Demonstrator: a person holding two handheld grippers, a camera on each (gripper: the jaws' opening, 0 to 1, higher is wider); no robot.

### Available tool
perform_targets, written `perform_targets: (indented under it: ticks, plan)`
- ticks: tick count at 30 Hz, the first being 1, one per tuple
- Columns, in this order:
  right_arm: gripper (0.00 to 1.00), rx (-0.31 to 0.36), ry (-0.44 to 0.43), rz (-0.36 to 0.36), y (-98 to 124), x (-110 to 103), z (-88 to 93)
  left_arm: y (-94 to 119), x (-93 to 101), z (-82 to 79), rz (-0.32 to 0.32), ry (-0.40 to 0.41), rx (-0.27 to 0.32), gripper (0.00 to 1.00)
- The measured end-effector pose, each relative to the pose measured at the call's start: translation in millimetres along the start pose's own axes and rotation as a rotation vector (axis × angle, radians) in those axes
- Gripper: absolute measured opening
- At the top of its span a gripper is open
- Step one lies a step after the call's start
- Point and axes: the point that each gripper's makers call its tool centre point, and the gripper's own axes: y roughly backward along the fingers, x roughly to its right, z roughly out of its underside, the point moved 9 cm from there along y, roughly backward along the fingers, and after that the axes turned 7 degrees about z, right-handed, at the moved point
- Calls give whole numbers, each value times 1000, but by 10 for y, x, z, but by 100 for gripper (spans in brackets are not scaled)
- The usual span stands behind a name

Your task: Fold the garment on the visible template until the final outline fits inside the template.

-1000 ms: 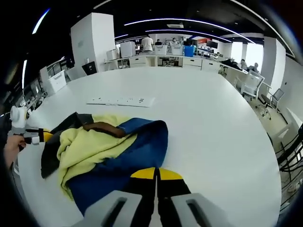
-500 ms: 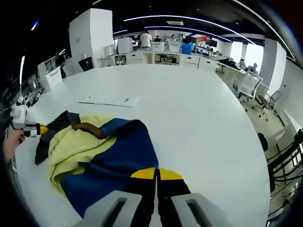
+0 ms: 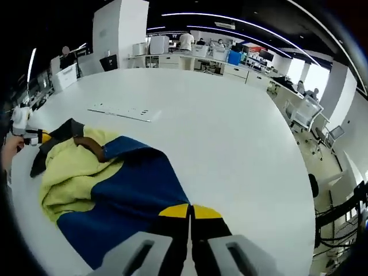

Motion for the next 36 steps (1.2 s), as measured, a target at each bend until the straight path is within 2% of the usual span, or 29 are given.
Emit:
perform_targets:
  ticks: [10,14,23,28,31,32,34,36]
  plan:
    - [0,18,123,75,-181,-2,-24,-35,-38,-24,-5,-18,-7,0]
    - [0,50,189,108,-237,-11,-64,-35,-49,-26,-5,-18,-7,0]
    - [0,69,217,135,-341,-34,-86,-38,-49,-25,-11,-21,-5,0]
    - [0,61,73,94,-367,-70,-42,-1,-21,-22,-25,-26,6,4]
    - [9,57,-29,77,-319,-89,-17,56,-14,-51,-32,-33,38,15]
    - [13,57,-36,77,-310,-90,-15,86,-8,-63,-30,-14,50,18]
    - [17,62,-66,49,-252,-120,0,136,25,-78,-16,14,74,22]
    - [26,59,-131,6,-184,-185,18,180,65,-83,-6,26,83,24]
